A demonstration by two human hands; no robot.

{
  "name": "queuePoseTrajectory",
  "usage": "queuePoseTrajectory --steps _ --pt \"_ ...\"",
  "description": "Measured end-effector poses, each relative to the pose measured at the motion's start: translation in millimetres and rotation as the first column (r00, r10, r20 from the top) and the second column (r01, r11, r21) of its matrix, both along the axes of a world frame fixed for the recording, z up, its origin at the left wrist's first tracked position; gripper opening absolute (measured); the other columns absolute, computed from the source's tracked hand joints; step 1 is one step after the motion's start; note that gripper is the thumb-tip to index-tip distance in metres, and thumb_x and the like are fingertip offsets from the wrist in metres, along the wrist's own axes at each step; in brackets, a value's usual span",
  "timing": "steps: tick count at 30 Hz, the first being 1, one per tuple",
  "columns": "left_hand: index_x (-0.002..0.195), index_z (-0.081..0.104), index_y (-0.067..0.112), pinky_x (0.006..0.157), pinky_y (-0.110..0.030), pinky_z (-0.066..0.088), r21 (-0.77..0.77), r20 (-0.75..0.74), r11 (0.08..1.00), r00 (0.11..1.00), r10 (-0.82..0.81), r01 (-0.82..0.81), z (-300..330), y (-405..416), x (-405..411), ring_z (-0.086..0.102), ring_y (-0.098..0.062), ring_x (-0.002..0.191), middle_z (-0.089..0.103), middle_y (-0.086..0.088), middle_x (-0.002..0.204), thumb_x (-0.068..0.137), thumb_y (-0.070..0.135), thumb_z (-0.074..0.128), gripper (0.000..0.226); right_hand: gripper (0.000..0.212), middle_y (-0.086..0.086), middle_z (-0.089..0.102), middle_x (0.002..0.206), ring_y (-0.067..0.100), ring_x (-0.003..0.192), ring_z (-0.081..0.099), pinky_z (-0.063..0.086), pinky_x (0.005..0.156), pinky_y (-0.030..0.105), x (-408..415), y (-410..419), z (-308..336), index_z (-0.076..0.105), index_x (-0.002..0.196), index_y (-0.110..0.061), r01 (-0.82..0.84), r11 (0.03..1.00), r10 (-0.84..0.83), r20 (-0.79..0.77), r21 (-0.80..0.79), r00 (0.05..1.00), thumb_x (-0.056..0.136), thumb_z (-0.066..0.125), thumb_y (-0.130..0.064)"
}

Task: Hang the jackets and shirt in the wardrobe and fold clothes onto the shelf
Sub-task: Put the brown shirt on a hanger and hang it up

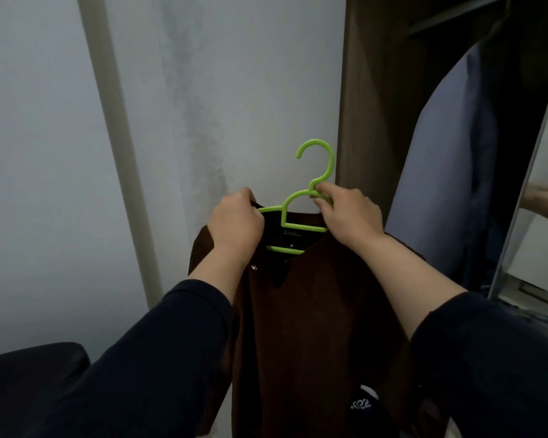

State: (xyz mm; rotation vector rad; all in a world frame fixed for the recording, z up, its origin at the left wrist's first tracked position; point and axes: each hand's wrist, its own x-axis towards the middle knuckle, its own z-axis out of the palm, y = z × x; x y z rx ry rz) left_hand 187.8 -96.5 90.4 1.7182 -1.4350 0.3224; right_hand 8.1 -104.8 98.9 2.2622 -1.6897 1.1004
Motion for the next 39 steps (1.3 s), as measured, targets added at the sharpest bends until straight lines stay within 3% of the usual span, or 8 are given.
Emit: queuePoseTrajectory --steps 5,11,17,23,26,29,33,39 --pt "0.089 0.066 0.015 0.062 -0.031 0.042 -0.055 -0.171 0.982 0.968 -0.186 0.179 -5.8 -7.8 -14.3 0.061 -0.028 0.079 0.064 -0.007 0.081 0.086 0.012 0.044 0.022 0.028 -0.008 0.071 0.104 0.02 0.103 0.063 0.052 0.085 0.042 -1.6 -6.8 -1.5 0.059 0.121 -0.039 -0.13 0.989 0.12 0.141 0.071 0.983 0.096 0.047 -0.043" --pt "0.103 0.055 0.019 0.062 -0.029 0.036 -0.043 -0.165 0.937 0.923 -0.348 0.345 -23.4 -13.4 -36.6 0.056 -0.022 0.072 0.058 -0.001 0.075 0.093 0.017 0.042 0.016 0.028 -0.01 0.072 0.101 0.018 0.102 0.064 0.053 0.086 0.042 -8.0 -12.8 -3.8 0.064 0.114 -0.037 -0.107 0.984 0.083 0.166 0.14 0.983 0.091 0.051 -0.047" --pt "0.104 0.05 0.023 0.063 -0.032 0.038 0.198 -0.03 0.927 0.947 -0.32 0.319 -33.9 -18.3 -44.1 0.056 -0.022 0.081 0.058 0.001 0.086 0.098 0.038 0.039 0.019 0.018 -0.007 0.071 0.084 0.016 0.088 0.066 0.054 0.081 0.038 -24.4 -16.3 -8.8 0.073 0.098 -0.032 -0.167 0.972 0.115 0.287 0.164 0.951 0.087 0.063 -0.042" --pt "0.09 0.049 0.02 0.061 -0.034 0.036 0.15 -0.159 0.958 0.963 -0.219 0.243 -22.8 -29.0 -49.5 0.051 -0.024 0.075 0.056 -0.005 0.082 0.101 0.038 0.035 0.025 0.028 0.0 0.069 0.107 0.017 0.108 0.061 0.046 0.09 0.03 -42.4 -10.2 -3.0 0.07 0.111 -0.023 -0.162 0.938 0.131 0.12 0.305 0.984 0.084 0.07 -0.032" --pt "0.09 0.049 0.02 0.061 -0.032 0.034 0.142 -0.181 0.955 0.955 -0.235 0.262 -14.5 -37.0 -48.3 0.048 -0.023 0.075 0.055 -0.004 0.083 0.101 0.038 0.036 0.025 0.009 -0.004 0.067 0.083 0.017 0.091 0.063 0.047 0.076 0.028 -61.4 -3.1 -9.2 0.069 0.078 -0.024 -0.097 0.921 0.062 0.103 0.377 0.993 0.087 0.068 -0.025" --pt "0.099 0.052 0.017 0.054 -0.03 0.031 0.102 -0.258 0.937 0.919 -0.299 0.334 -7.4 -40.7 -61.7 0.048 -0.02 0.074 0.055 -0.004 0.085 0.101 0.035 0.037 0.024 0.013 -0.001 0.068 0.082 0.019 0.086 0.065 0.049 0.077 0.03 -69.3 -0.8 -8.8 0.066 0.075 -0.026 -0.047 0.939 -0.012 0.169 0.342 0.986 0.088 0.066 -0.024" --pt "0.12 0.045 0.011 0.073 -0.032 0.041 0.018 -0.456 0.838 0.75 -0.479 0.546 3.1 -36.5 -96.7 0.055 -0.023 0.091 0.061 -0.01 0.11 0.1 0.034 0.041 0.031 0.009 0.005 0.07 0.091 0.024 0.091 0.064 0.048 0.081 0.033 -74.2 5.5 -0.2 0.071 0.088 -0.021 0.08 0.944 -0.143 0.18 0.32 0.973 0.09 0.064 -0.026" --pt "0.121 0.051 0.002 0.093 -0.037 0.046 0.19 -0.569 0.534 0.536 -0.623 0.823 32.2 -30.8 -146.5 0.056 -0.034 0.114 0.056 -0.019 0.125 0.099 0.035 0.043 0.041 0.013 0.001 0.066 0.079 0.015 0.071 0.061 0.044 0.062 0.025 -80.4 20.4 11.6 0.071 0.1 -0.014 0.09 0.92 -0.204 0.273 0.38 0.94 0.092 0.062 -0.02"
